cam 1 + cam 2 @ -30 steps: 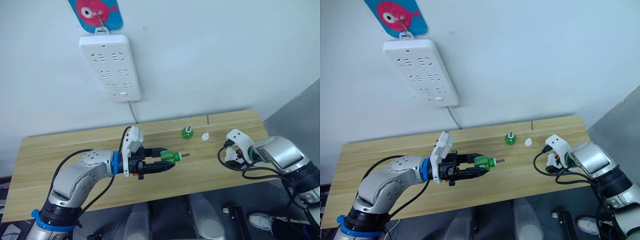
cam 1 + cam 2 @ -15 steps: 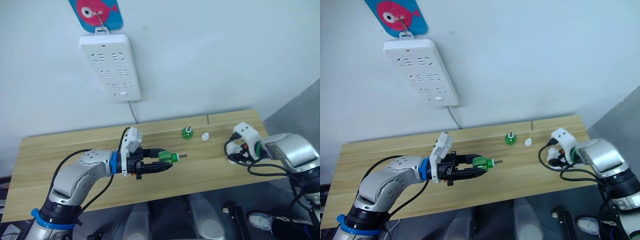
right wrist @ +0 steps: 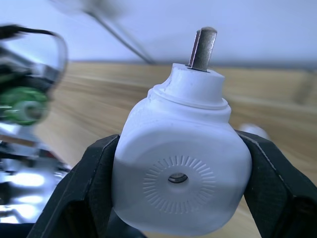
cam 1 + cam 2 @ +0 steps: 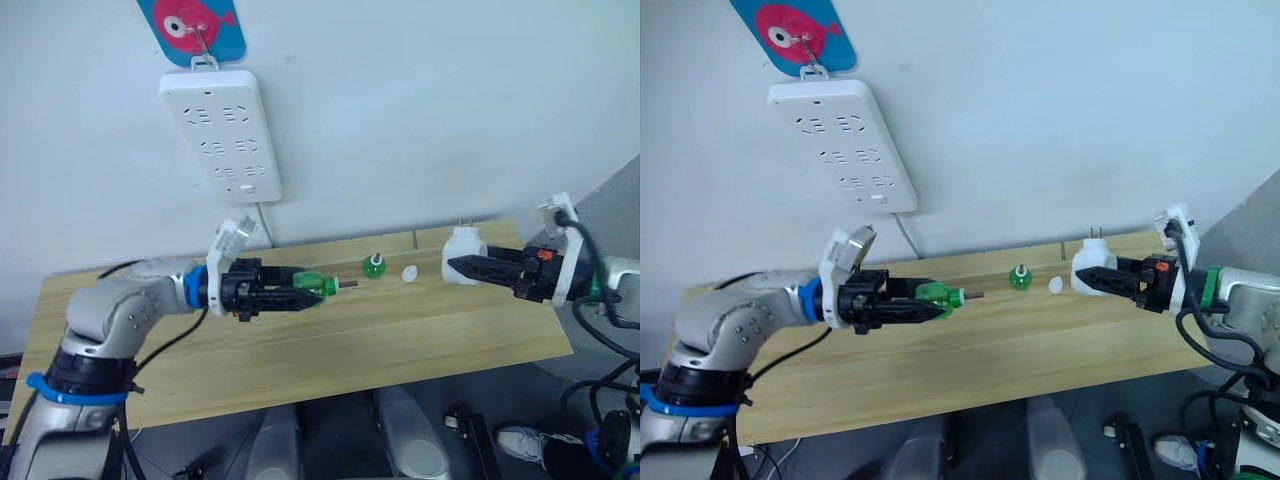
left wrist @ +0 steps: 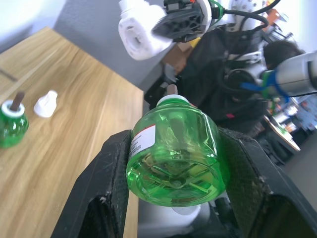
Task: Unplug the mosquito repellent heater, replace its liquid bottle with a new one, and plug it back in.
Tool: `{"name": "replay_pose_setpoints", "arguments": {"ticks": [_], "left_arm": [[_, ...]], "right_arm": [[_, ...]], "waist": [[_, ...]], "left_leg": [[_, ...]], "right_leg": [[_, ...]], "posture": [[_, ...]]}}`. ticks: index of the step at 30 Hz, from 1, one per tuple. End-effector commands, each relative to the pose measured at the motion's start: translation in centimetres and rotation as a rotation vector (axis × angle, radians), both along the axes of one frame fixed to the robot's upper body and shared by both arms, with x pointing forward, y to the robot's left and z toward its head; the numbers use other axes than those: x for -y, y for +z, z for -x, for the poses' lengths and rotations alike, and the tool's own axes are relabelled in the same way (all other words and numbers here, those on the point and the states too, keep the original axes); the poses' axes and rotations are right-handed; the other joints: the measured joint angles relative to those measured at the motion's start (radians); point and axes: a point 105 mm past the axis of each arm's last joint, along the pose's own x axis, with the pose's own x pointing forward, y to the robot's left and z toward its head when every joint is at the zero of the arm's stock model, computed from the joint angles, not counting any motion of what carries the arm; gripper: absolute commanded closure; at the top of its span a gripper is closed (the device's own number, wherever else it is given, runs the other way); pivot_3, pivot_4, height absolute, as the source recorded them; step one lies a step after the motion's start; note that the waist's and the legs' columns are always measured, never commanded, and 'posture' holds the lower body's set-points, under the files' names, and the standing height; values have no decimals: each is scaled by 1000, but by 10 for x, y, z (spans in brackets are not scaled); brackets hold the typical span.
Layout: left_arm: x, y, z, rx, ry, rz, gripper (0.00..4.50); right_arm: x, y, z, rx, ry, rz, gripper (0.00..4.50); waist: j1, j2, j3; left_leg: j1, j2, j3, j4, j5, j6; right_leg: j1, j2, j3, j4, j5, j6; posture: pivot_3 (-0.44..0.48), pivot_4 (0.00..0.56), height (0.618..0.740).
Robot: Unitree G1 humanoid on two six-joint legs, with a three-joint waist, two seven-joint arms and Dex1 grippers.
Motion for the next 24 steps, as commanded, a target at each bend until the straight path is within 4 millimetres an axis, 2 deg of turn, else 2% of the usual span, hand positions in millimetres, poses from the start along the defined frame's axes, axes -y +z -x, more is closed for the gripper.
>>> {"name": "replay_pose_setpoints", "arguments": {"ticks": [1, 6, 10, 15, 24], "left_arm": [[2, 21, 0, 33, -63, 23, 2249], [15, 47, -3, 75, -105, 83, 2249], [23, 55, 5, 90, -139, 106, 2249], [27, 54, 10, 114, -146, 93, 2249], [32, 53, 9, 160, -130, 82, 2249]], "right_arm": [[-20, 17, 18, 36, 165, -107, 1367], [-48, 33, 25, 88, 301, -221, 1367], [-61, 42, 23, 118, 320, -276, 1367], [-64, 49, 18, 130, 280, -306, 1367], [-68, 55, 31, 91, 298, -314, 1367]], "waist": [[0, 0, -2], [-2, 0, -3], [-3, 0, -3], [-2, 0, -3], [-1, 0, -4]], "left_leg": [[0, 0, 0, 0, 0, 0], [0, 0, 1, 0, 0, 0], [-1, 1, 0, 0, 1, -2], [-2, 1, 0, 0, 2, -4], [-2, 0, 1, 0, 1, -3]], "right_leg": [[0, 0, 0, 0, 0, 0], [-1, -1, 0, 0, 0, 0], [-2, -1, 0, 1, 1, -1], [-2, -3, 0, 1, 1, -1], [-2, -3, 0, 1, 1, 0]], "posture": [[-232, 228, 740], [-226, 218, 740], [-219, 215, 740], [-217, 216, 740], [-217, 216, 740]]}}
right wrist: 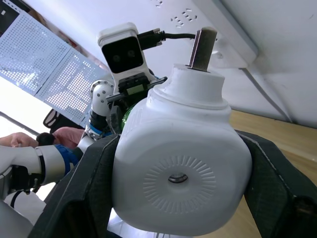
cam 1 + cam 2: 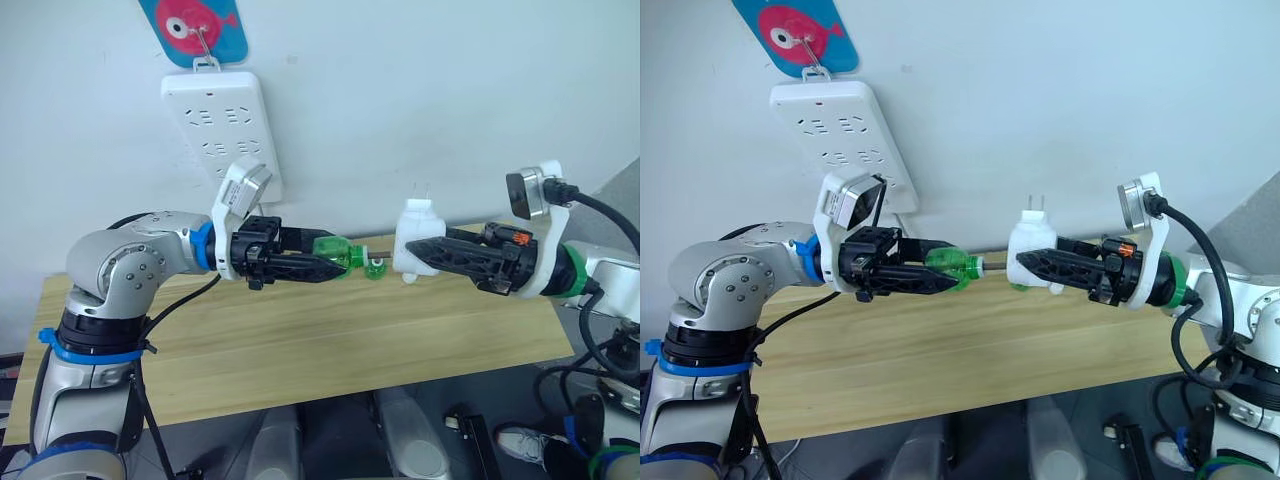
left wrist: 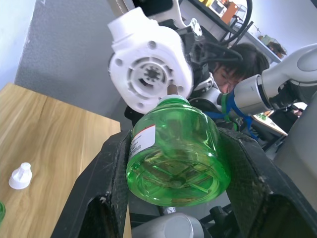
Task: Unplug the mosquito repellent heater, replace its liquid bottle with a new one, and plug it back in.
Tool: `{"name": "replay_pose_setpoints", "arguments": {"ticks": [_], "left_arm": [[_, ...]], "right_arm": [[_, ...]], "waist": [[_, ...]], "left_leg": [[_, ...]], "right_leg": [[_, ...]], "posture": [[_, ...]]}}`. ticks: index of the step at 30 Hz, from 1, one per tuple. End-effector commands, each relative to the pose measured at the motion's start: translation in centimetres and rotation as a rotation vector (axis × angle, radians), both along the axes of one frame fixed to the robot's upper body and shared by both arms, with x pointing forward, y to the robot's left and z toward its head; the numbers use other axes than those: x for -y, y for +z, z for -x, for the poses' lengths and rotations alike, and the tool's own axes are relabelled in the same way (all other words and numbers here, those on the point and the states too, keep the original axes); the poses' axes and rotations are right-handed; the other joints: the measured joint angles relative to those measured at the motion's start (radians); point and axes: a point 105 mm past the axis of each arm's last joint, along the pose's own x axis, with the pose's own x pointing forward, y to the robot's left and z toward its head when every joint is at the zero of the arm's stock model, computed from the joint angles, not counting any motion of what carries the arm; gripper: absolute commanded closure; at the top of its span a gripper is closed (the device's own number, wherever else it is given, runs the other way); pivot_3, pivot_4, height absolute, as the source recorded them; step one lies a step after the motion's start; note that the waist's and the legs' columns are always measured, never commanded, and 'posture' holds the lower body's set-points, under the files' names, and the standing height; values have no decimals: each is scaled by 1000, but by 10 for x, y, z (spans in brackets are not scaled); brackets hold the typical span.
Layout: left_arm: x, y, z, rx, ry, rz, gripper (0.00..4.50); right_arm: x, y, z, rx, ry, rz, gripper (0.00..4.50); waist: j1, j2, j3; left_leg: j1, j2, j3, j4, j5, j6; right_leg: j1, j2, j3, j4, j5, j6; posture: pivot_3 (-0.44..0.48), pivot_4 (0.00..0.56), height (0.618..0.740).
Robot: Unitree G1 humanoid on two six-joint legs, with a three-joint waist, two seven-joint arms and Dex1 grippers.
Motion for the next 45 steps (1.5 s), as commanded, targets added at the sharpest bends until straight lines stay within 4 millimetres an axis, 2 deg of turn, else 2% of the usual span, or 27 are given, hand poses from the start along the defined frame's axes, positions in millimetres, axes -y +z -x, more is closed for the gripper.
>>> {"name": "replay_pose_setpoints", "arguments": {"ticks": [1, 5, 15, 31, 45], "left_arm": [[0, 6, 4, 42, -12, 13, 2249], [0, 6, 5, 34, -22, 15, 2249], [5, 5, 10, 54, -47, 7, 2249], [15, 0, 14, 158, -80, -10, 2249], [18, -4, 17, 256, -109, -42, 2249]], "right_arm": [[-3, 12, 12, 18, 40, -45, 1367], [-1, 10, 17, -13, 51, -34, 1367], [-8, 9, 15, 2, 42, -2, 1367], [-12, 2, 20, -13, 91, 55, 1367], [-4, -8, 9, -12, 37, 136, 1367]], "waist": [[-1, 0, 0], [1, 0, -1], [0, -1, -6], [1, 0, -17], [1, -1, -23]], "left_leg": [[0, 0, 0, 0, -1, 1], [0, 0, 0, 0, -1, 2], [0, 0, 0, 1, -1, 2], [0, 0, 0, 1, -1, 2], [0, 0, 1, 2, -1, 2]], "right_leg": [[0, 0, 0, 0, 0, 0], [0, 0, 0, 0, 0, 0], [0, 1, 0, 0, 0, 0], [0, 1, 0, 0, 0, 0], [0, 1, 0, 1, 1, 0]], "posture": [[-217, 216, 740], [-217, 216, 740], [-227, 220, 740], [-227, 217, 740], [-229, 211, 740]]}}
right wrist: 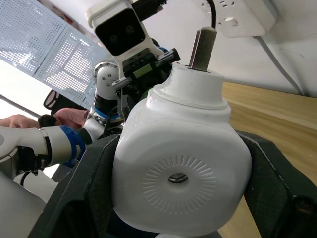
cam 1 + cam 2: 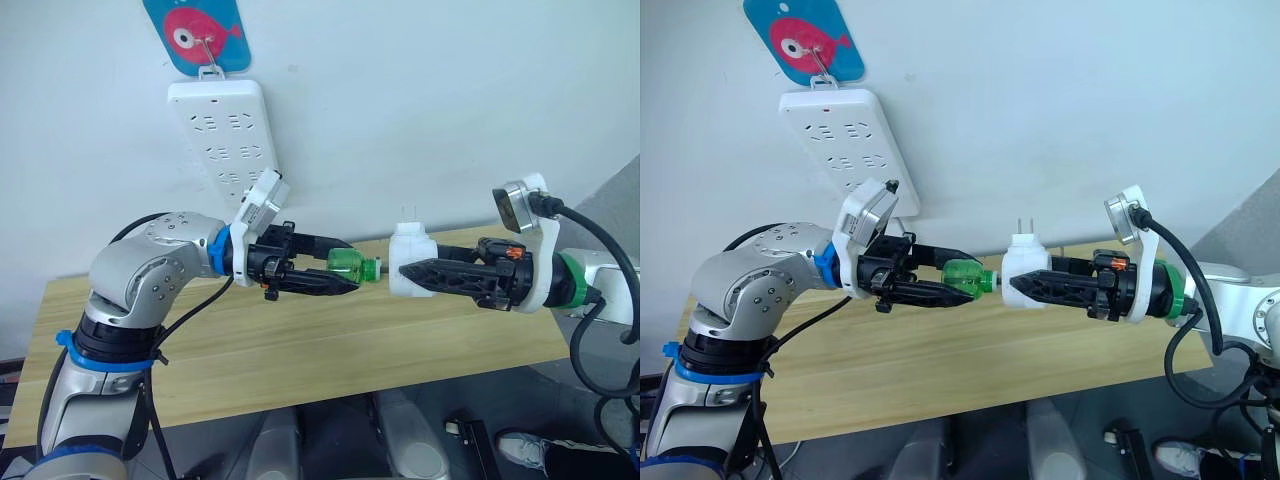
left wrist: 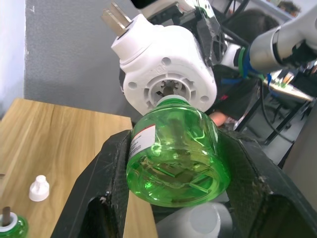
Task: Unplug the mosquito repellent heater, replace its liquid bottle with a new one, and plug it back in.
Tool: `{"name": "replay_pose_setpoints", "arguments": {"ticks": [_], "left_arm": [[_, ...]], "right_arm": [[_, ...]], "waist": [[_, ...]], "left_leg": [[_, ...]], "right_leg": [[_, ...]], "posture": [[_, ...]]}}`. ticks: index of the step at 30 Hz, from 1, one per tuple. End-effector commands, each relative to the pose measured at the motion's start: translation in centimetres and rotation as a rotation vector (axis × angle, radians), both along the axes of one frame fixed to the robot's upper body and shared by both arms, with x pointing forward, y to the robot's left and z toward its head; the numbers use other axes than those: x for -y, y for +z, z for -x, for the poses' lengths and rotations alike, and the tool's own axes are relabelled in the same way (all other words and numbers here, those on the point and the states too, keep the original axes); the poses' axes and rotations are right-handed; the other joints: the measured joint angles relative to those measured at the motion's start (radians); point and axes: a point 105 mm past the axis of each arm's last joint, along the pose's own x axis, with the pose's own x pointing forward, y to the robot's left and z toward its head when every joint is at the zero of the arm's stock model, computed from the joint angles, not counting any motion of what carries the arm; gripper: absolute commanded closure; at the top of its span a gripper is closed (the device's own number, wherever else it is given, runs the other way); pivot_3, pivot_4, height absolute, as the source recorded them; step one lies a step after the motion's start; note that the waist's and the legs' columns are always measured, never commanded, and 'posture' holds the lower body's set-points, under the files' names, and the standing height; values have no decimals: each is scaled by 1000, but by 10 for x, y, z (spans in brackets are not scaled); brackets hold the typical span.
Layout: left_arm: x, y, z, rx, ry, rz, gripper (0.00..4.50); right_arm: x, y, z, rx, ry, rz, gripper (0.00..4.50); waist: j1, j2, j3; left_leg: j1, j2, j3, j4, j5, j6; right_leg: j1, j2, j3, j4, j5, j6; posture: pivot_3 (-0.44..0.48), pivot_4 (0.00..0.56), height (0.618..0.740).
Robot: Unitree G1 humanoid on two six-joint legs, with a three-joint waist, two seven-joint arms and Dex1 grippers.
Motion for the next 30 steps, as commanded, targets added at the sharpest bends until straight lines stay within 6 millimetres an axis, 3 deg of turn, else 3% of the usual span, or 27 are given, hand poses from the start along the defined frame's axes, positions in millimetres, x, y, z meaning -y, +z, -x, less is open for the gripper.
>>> {"name": "replay_pose_setpoints", "arguments": {"ticks": [1, 11, 21, 30], "left_arm": [[5, 6, 11, 72, -64, 6, 2249], [5, -1, 10, 89, -44, -22, 2249], [15, -1, 6, 103, 1, 57, 2249], [4, -4, 11, 83, -37, 25, 2249]], "right_arm": [[1, 1, 0, 26, -2, 31, 1367], [2, 6, -8, 38, -42, 1, 1367], [-4, 4, 1, 19, 17, 1, 1367], [0, 3, 1, 5, 10, -1, 1367]], "waist": [[0, 0, -1], [-1, 0, -9], [0, 0, -17], [0, 0, -18]], "left_leg": [[0, 0, 0, 0, 0, 0], [0, 0, 0, 0, 0, 0], [0, 0, 0, 1, 0, 0], [0, 0, 0, 1, 0, 0]], "right_leg": [[0, 0, 0, 0, 0, 0], [0, 0, 0, 0, 0, 0], [1, 0, 0, 0, 1, 0], [1, 0, 0, 0, 1, 0]], "posture": [[-228, 209, 740], [-228, 206, 740], [-228, 208, 740], [-226, 210, 740]]}}
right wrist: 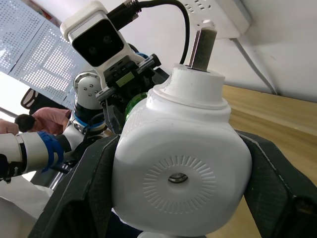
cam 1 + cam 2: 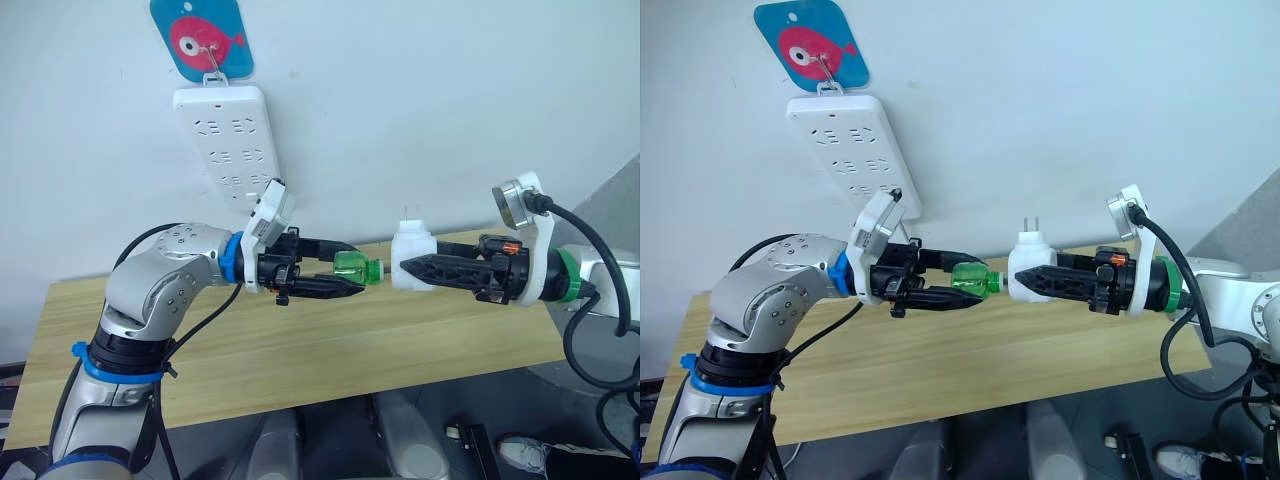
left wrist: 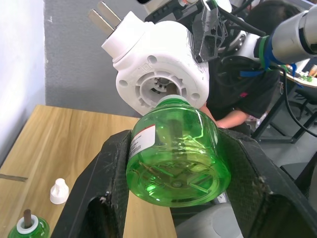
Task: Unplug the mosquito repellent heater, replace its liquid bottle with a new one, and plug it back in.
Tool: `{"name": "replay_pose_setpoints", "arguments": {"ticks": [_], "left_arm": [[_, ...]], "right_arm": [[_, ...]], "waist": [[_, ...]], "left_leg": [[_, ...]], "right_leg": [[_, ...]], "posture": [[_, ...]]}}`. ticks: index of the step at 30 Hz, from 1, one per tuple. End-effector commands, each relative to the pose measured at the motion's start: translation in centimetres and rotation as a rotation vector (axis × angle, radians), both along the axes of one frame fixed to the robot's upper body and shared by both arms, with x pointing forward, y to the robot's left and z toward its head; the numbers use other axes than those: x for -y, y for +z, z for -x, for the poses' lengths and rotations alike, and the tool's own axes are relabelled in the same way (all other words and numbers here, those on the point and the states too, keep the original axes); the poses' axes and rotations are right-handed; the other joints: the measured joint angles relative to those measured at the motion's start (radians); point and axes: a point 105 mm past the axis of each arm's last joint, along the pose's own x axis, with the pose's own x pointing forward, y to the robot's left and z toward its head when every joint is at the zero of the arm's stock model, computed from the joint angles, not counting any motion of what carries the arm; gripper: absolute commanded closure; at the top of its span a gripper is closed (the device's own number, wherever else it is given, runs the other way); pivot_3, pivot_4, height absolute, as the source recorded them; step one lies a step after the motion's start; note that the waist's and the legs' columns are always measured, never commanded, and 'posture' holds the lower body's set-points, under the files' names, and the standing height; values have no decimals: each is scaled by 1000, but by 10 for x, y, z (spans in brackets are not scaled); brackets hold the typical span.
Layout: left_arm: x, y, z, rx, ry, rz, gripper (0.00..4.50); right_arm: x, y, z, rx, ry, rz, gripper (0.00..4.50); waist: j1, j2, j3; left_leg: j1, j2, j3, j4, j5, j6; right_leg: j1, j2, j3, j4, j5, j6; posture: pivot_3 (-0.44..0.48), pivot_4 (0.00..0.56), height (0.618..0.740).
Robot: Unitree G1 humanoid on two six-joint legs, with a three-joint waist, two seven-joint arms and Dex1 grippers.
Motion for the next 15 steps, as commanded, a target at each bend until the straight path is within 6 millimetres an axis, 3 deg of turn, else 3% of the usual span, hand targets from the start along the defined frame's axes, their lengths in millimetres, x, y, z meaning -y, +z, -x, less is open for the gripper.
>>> {"name": "replay_pose_setpoints", "arguments": {"ticks": [1, 15], "left_arm": [[-2, 7, 14, 34, -82, -2, 2249], [-13, 11, 5, 5, -34, -2, 2249]], "right_arm": [[-2, 10, 9, 13, 52, -38, 1367], [8, 10, 7, -22, 47, -60, 1367]], "waist": [[0, 0, 0], [0, 0, 0]], "left_leg": [[0, 0, 0, 0, 0, 0], [0, 0, 0, 0, 0, 0]], "right_leg": [[0, 0, 0, 0, 0, 0], [0, 0, 0, 0, 0, 0]], "posture": [[-226, 210, 740], [-220, 210, 740]]}}
